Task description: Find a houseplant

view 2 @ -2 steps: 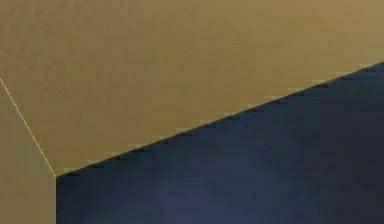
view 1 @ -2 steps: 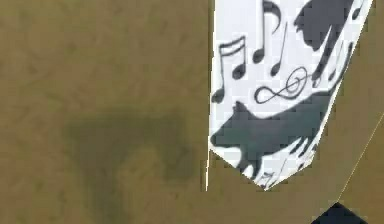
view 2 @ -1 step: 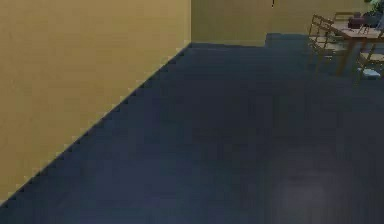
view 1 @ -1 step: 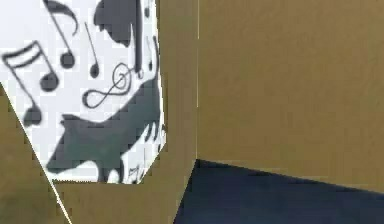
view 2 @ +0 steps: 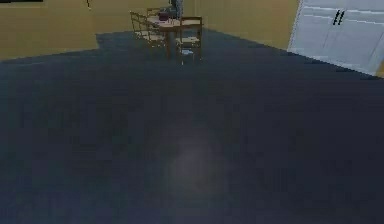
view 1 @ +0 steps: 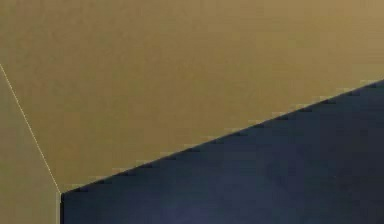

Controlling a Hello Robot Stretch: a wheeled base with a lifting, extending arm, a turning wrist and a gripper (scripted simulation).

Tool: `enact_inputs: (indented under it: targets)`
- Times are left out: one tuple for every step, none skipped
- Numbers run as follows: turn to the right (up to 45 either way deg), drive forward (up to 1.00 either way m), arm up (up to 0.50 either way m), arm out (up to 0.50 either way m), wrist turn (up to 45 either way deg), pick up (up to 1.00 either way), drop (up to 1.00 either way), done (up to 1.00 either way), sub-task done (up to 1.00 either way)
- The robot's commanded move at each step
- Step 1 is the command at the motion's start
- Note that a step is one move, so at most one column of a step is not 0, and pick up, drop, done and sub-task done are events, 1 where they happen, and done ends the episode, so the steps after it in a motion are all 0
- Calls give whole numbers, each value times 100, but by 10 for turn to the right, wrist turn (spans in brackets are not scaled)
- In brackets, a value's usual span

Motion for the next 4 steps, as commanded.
enact_inputs:
  targets:
    - [450, 0, 0, 0, 0, 0, 0, 0, 0]
    - [150, 0, 0, 0, 0, 0, 0, 0, 0]
    - [0, 15, 0, 0, 0, 0, 0, 0, 0]
    - [180, 0, 0, 0, 0, 0, 0, 0, 0]
